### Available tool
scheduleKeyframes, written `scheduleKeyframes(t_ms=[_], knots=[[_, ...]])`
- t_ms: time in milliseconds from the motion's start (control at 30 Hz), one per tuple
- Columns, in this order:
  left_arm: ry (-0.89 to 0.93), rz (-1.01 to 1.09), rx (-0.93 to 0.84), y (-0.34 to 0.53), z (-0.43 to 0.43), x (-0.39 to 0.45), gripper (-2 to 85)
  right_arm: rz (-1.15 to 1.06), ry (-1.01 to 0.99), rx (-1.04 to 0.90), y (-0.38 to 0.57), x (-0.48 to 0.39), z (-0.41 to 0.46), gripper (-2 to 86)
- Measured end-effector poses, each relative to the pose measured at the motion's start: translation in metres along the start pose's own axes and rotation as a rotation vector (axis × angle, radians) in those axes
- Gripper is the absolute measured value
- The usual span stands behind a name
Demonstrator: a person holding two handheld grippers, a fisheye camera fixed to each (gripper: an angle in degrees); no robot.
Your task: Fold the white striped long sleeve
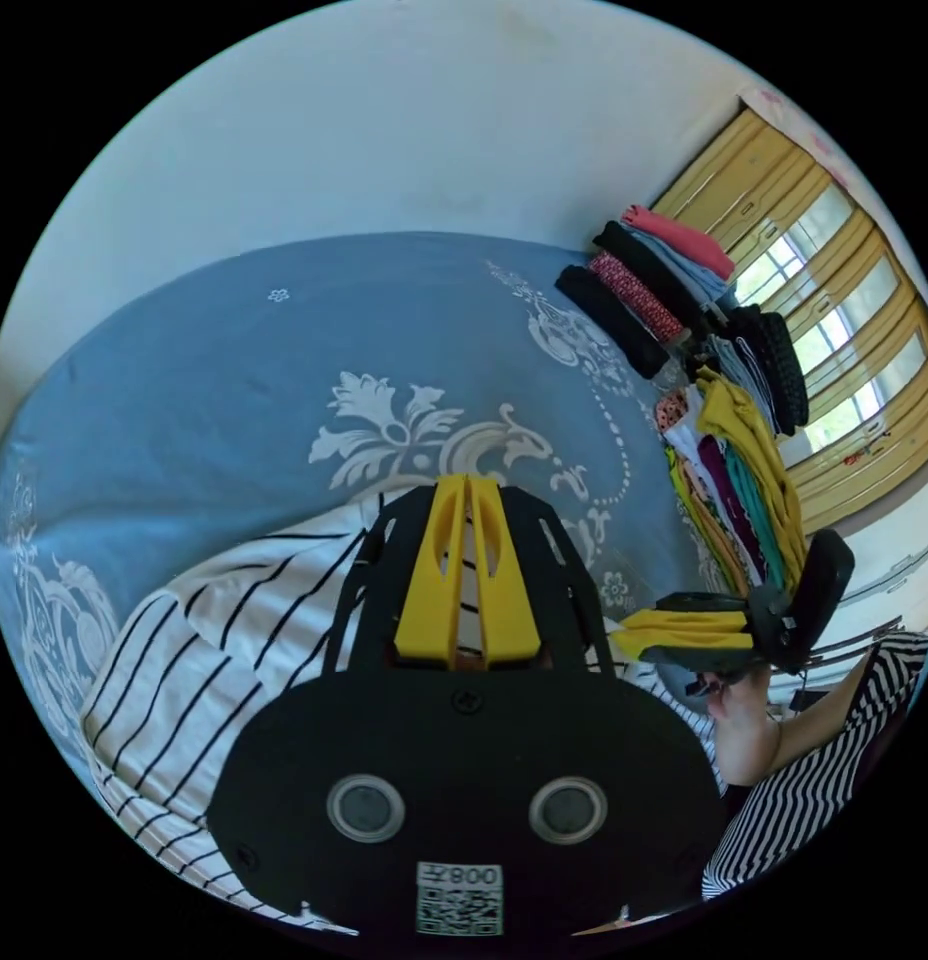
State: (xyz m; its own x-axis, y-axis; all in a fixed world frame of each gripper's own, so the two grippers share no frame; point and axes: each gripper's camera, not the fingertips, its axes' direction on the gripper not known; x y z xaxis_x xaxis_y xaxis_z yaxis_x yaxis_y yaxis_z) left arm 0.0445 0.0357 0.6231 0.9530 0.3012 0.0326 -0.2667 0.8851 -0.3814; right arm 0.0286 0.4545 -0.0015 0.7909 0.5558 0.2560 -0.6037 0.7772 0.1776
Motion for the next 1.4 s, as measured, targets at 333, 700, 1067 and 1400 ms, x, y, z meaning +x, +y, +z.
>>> scheduleKeyframes(t_ms=[333, 700, 1067, 1400], knots=[[0.03, -0.019, 0.143, 0.083, -0.1, -0.012, 1.2, 0.044, 0.007, 0.167, 0.012, -0.012, -0.028, 1.1], [0.043, -0.007, 0.111, 0.189, -0.187, -0.019, 0.2, -0.047, 0.04, 0.073, -0.002, -0.065, 0.004, 0.1], [-0.075, -0.472, 0.289, 0.465, -0.392, -0.084, 2.3, -0.104, 0.154, 0.073, -0.007, -0.107, 0.003, 0.2], [-0.153, -1.278, 0.723, 0.772, -0.595, -0.231, 10.5, -0.28, -0.131, -0.028, -0.049, -0.204, 0.023, 0.1]])
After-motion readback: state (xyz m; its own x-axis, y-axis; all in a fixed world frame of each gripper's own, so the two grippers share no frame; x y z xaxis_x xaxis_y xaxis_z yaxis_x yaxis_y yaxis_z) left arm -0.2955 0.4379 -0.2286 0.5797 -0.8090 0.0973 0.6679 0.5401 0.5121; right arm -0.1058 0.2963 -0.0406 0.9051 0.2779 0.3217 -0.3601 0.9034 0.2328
